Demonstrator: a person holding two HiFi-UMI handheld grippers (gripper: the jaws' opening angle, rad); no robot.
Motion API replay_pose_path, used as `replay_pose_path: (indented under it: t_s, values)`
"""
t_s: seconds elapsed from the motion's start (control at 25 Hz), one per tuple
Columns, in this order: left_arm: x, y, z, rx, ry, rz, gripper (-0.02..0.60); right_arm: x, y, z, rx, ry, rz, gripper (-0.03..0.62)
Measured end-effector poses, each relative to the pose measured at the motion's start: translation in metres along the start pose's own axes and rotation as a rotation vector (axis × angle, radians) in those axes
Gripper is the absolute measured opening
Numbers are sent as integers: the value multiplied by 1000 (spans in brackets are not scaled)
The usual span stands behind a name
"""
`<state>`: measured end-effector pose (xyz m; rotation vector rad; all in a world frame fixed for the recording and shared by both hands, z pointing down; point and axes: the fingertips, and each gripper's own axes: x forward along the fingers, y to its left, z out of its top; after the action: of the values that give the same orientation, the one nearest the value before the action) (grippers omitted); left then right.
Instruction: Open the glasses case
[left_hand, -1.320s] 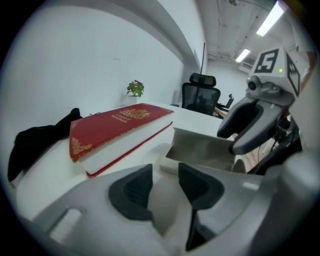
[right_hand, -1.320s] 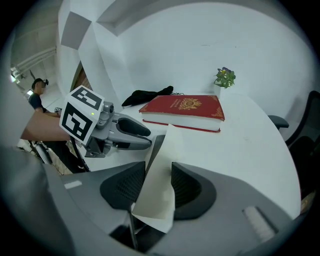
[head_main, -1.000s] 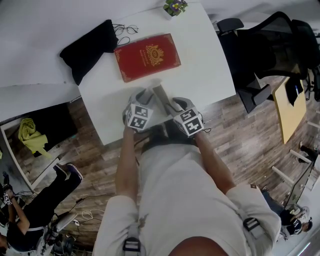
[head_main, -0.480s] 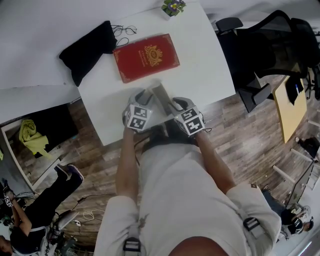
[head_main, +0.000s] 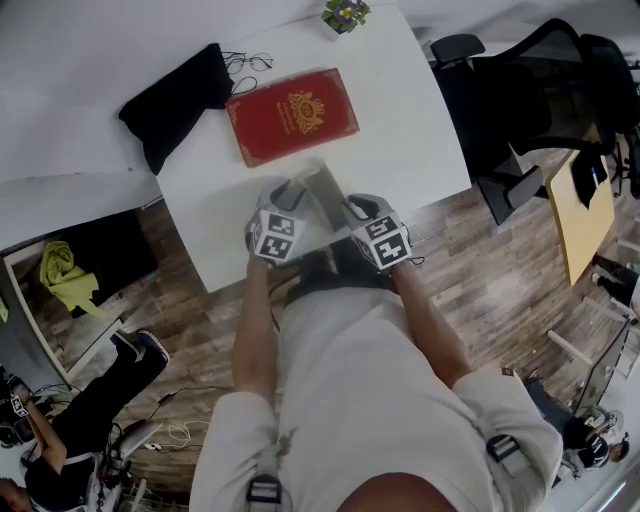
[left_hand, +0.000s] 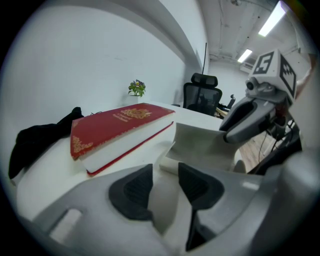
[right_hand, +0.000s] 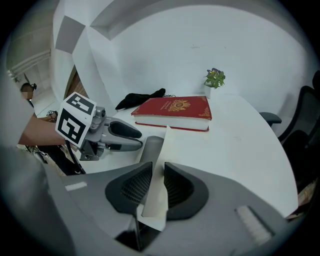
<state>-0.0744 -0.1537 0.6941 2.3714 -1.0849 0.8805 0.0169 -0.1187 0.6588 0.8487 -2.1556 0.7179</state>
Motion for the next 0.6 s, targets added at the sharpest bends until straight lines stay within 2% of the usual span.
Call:
replay_pose_path:
  t_s: [0.6]
  values:
    - [-2,1,1,-2,3,15,158,-2,-7,-1,28,-11,-10,57]
